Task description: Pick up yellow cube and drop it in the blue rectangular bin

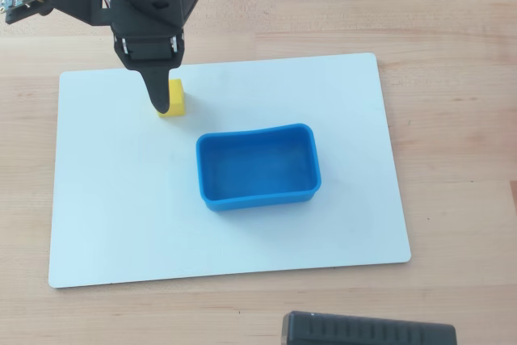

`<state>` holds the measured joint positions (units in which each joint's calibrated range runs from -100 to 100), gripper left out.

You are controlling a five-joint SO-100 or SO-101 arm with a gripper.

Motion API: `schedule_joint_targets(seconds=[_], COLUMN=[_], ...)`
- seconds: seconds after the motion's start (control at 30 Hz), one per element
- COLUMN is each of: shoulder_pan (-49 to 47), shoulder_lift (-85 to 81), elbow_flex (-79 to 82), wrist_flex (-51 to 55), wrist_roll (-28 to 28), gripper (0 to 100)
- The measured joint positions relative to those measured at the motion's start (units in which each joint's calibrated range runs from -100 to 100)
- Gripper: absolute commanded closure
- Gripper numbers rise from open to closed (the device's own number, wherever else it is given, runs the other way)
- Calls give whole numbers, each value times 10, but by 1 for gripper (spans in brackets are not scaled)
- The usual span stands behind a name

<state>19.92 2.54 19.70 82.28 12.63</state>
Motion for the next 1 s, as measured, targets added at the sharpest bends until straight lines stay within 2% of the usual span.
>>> schedule_joint_targets(seconds=[0.3, 1.0], shoulder_pan=[0, -4], shoulder_lift=[0, 68], elbow_flex=[47, 49], wrist_flex=[-12, -87], wrist_roll=[0, 0], gripper=[78, 80])
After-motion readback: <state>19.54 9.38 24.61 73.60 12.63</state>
